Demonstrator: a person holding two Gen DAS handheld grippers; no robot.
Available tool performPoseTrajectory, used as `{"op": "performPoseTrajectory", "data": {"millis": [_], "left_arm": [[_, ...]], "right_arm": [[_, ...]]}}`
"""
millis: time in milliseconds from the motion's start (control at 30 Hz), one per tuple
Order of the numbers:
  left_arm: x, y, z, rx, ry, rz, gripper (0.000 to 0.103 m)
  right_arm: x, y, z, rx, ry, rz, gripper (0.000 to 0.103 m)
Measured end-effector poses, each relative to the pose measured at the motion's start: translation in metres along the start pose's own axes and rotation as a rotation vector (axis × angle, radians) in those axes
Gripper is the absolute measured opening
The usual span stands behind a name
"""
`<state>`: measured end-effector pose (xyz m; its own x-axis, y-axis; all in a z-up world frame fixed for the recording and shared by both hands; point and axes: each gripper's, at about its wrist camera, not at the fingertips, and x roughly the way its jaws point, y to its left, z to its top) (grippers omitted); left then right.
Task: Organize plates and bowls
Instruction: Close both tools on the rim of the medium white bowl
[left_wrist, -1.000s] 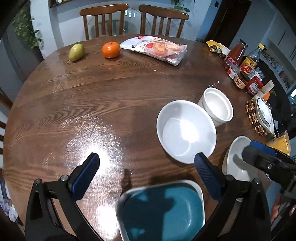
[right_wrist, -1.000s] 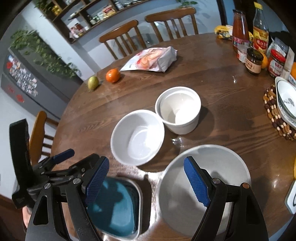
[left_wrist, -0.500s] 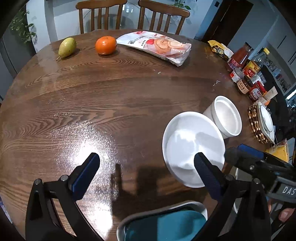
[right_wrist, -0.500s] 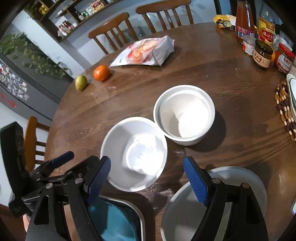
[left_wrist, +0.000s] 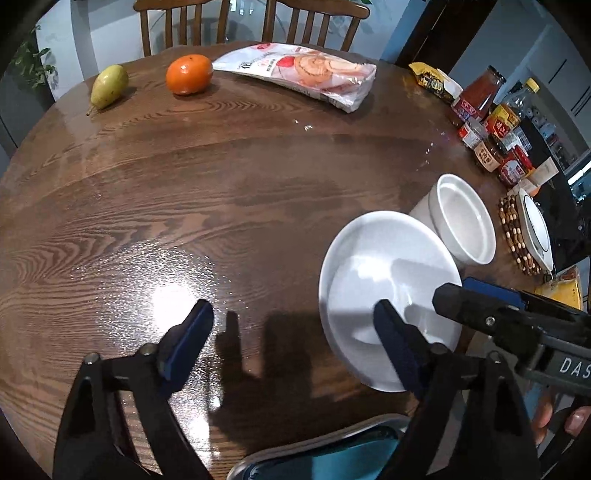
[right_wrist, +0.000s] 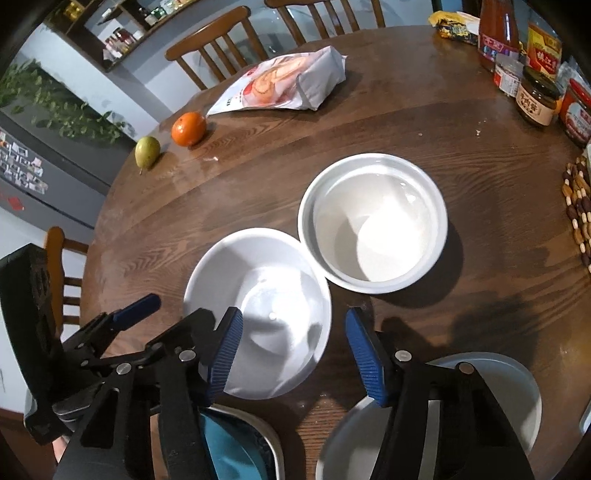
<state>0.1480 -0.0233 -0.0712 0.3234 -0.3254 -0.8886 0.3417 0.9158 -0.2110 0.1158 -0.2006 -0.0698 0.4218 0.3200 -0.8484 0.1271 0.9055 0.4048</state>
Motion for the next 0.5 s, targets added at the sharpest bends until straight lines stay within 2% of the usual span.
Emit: {"op": "performPoseTrajectory", "data": {"millis": [67, 133, 233, 433, 467, 500], "left_arm": [[0.002, -0.001, 0.000, 0.005, 0.004, -0.001, 0.081], [0.005, -0.002, 0.000, 0.008, 0.008, -0.006, 0.070], [0.008, -0.005, 0.000, 0.009, 0.018, -0.018, 0.061], [0.012, -0.010, 0.000, 0.016, 0.022, -0.025, 0.057], [0.012, -0.011, 0.000, 0.017, 0.022, -0.025, 0.054], [0.013, -0.011, 0.000, 0.020, 0.023, -0.024, 0.043]], "right_arm": [[0.003, 0.001, 0.000, -0.003, 0.007, 0.005, 0.049], [0.005, 0.001, 0.001, -0.004, 0.014, 0.007, 0.048], [0.009, 0.002, 0.001, -0.006, 0.020, 0.010, 0.044], [0.011, 0.001, 0.002, -0.008, 0.024, 0.013, 0.037], [0.011, 0.001, 0.002, -0.010, 0.024, 0.013, 0.033], [0.012, 0.001, 0.002, -0.012, 0.023, 0.012, 0.030]]}}
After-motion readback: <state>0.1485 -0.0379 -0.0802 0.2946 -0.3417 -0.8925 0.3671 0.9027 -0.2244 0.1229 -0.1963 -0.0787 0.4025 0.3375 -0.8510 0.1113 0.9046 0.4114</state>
